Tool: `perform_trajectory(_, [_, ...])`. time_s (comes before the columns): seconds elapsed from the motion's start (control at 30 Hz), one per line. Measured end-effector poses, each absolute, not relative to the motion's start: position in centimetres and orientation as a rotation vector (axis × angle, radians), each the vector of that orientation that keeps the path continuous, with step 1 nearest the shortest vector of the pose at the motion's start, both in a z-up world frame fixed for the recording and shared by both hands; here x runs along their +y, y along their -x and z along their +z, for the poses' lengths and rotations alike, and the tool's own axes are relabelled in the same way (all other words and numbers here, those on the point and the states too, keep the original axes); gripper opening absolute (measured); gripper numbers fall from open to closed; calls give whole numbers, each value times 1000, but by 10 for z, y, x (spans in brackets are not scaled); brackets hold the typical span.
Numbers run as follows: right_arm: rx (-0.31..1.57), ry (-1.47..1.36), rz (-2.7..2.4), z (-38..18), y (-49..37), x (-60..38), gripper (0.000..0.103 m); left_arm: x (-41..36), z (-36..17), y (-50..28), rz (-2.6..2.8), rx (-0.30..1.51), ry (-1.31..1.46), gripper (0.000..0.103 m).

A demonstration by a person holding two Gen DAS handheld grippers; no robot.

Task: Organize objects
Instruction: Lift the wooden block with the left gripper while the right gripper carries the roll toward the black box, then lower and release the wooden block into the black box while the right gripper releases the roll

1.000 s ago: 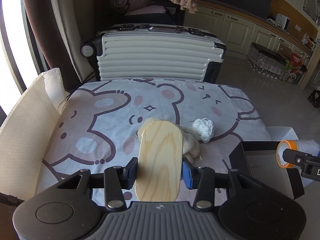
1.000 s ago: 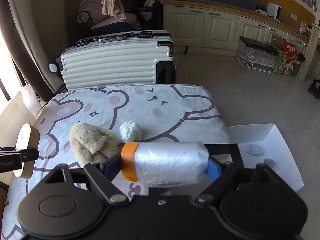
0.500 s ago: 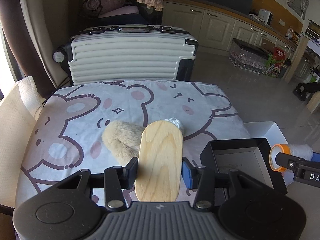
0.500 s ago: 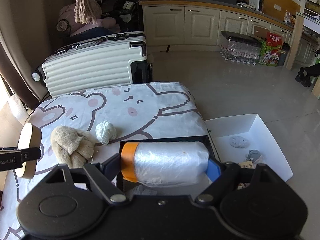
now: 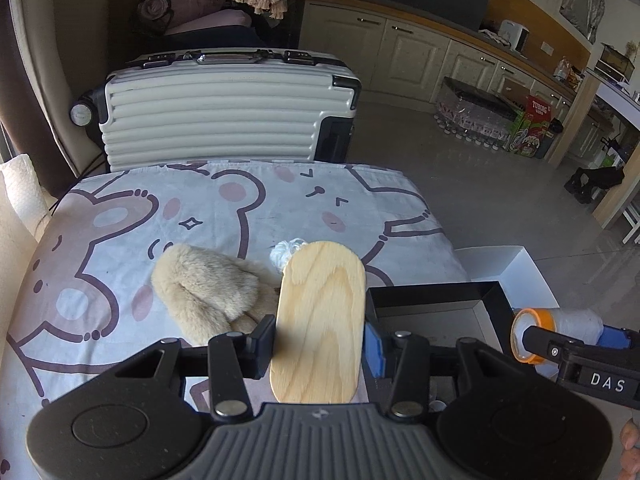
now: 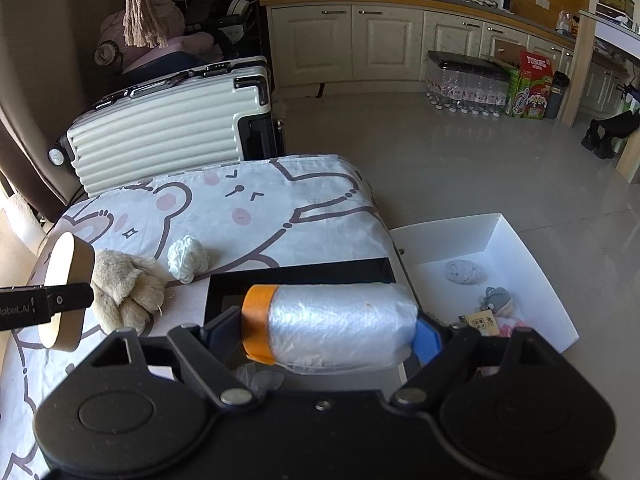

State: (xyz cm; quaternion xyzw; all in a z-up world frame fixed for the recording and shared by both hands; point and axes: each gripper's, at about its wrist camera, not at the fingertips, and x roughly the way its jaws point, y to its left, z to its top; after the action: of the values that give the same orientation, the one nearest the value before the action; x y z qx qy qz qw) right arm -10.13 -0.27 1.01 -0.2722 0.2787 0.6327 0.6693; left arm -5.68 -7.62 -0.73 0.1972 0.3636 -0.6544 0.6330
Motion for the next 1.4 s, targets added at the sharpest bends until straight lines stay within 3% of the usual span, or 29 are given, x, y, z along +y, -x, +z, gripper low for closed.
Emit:
perform_trajectory(1.17, [706, 727, 1402, -34, 74, 23, 86, -163, -83, 116, -1540, 1067, -398, 46])
perform_trajectory(1.4, [723, 740, 1388, -42, 68, 29, 86, -170, -88, 129, -1552, 1030, -435, 44])
